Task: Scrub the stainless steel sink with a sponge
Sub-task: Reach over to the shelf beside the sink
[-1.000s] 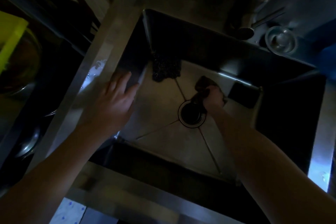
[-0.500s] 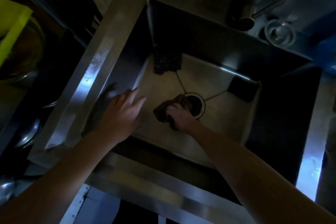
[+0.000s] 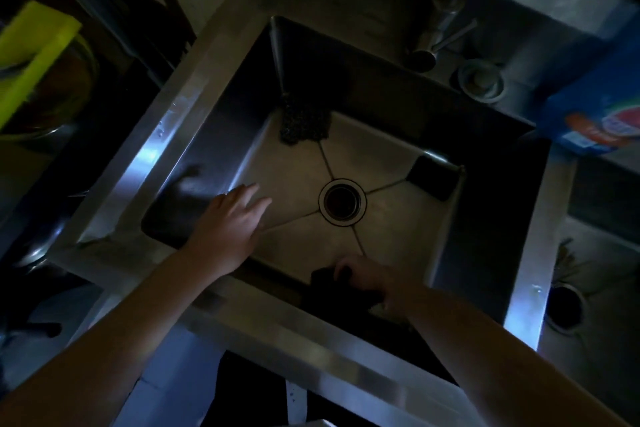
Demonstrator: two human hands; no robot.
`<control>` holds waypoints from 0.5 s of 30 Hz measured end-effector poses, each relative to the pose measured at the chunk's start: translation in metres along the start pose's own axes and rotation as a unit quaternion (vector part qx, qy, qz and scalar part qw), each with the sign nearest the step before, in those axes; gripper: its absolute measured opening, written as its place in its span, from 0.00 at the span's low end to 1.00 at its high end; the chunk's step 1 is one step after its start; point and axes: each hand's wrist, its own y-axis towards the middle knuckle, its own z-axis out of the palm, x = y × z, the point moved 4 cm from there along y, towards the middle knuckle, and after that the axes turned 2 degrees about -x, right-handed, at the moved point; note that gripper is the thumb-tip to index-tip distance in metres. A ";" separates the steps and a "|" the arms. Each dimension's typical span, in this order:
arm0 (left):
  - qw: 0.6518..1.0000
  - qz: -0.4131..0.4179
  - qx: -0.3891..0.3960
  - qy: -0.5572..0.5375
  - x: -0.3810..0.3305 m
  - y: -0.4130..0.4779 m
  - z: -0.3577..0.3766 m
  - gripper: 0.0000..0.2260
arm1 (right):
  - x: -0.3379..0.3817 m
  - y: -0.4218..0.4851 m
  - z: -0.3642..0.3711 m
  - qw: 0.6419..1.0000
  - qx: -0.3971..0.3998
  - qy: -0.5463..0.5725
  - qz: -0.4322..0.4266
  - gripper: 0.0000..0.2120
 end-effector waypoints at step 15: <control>0.989 -0.113 -0.093 0.011 -0.021 -0.066 -0.052 0.19 | 0.048 -0.070 -0.060 0.952 -0.264 0.148 0.040 0.13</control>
